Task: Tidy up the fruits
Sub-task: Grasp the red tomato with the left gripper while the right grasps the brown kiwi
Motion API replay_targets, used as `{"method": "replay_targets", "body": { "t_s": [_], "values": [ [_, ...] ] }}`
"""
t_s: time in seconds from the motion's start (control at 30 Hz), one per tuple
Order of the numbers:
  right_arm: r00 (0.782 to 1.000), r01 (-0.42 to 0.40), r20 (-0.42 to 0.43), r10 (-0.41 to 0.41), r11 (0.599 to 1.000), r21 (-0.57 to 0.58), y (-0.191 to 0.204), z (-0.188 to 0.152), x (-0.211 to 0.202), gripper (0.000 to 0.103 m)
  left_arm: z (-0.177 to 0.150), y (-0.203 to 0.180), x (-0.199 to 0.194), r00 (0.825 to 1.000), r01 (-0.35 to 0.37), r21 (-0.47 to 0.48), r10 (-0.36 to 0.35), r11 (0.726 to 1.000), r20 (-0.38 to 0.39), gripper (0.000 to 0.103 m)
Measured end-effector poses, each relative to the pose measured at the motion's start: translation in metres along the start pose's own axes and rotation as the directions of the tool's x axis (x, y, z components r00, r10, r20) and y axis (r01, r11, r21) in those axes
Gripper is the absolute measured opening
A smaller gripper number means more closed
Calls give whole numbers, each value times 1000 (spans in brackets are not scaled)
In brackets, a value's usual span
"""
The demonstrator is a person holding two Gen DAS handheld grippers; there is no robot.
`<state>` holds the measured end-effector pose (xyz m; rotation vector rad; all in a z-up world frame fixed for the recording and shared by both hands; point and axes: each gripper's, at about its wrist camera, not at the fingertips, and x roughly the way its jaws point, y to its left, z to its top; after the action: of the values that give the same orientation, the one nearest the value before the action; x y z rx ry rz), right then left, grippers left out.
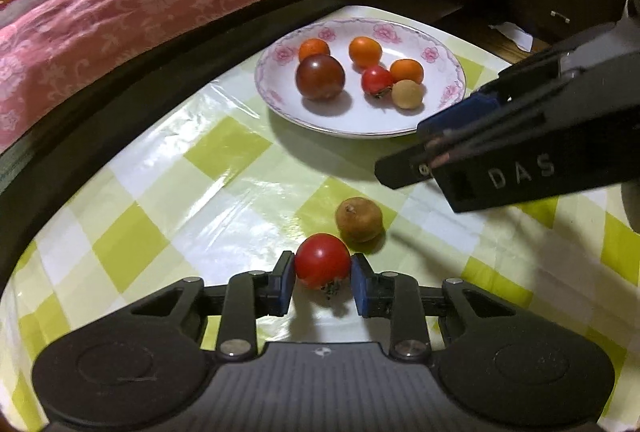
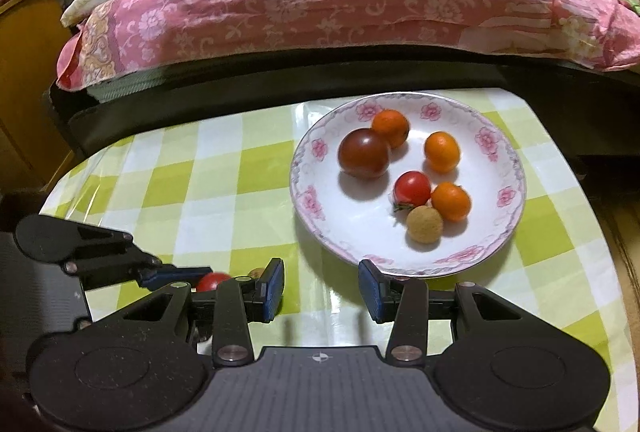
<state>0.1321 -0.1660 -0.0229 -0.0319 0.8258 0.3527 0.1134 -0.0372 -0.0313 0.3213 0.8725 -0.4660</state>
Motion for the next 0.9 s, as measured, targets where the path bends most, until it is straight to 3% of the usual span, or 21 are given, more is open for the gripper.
{"method": "replay_targets", "body": {
  "t_s": [0.5,0.8,0.9],
  "values": [
    [997,-61,-46,57,994,-89,25,-9,24,39,-19,17,-7,999,-26,20,26,999,-29,38],
    [998,-53,-39,48,990,-127,31,-10,34,39,-22,15,-7,999,-33,45,33,998,-13,39],
    [999,-30,-34,25,989,-146,33,-11,34,33,-22,15,-7,999,-34,36,34,999,-5,39]
  ]
}}
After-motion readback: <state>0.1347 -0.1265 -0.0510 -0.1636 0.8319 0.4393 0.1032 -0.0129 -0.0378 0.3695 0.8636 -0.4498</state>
